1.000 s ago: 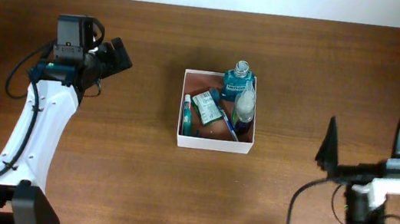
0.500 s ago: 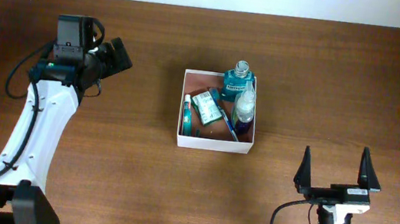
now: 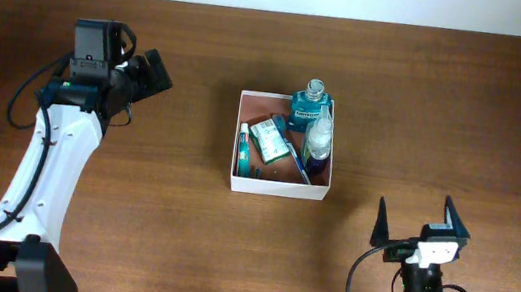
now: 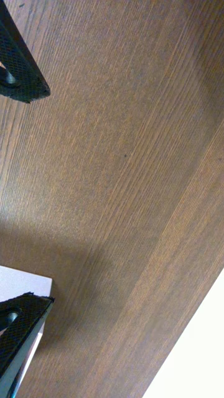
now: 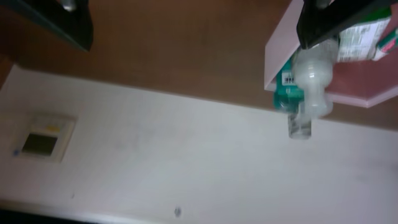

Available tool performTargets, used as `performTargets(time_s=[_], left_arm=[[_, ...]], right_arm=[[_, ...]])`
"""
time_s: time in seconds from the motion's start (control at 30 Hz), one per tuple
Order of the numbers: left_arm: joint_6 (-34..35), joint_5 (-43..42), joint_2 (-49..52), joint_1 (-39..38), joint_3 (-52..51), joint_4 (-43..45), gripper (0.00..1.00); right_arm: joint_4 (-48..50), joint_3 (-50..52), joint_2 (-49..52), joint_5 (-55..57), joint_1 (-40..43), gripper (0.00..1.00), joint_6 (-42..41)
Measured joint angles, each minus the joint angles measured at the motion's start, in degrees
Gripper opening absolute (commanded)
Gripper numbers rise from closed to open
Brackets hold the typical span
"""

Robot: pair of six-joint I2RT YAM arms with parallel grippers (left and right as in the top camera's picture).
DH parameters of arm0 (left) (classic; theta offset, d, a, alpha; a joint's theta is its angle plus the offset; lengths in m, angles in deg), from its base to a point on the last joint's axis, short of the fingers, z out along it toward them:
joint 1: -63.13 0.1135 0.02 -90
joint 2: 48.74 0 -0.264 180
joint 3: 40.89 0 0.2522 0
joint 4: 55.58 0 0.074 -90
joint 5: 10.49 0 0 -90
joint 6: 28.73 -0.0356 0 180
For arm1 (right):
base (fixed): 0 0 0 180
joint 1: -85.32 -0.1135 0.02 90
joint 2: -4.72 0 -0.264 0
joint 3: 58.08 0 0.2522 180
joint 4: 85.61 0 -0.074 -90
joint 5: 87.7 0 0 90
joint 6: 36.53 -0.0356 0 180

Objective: Pack container

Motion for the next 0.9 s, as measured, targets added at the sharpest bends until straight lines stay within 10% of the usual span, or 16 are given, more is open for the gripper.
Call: performTargets(time_s=[0.9], left_arm=[[0.0, 0.0, 0.0, 0.0, 0.0, 0.0, 0.99]], right_arm=[[-6.1, 0.0, 0.0, 0.0, 0.0, 0.99, 0.0]])
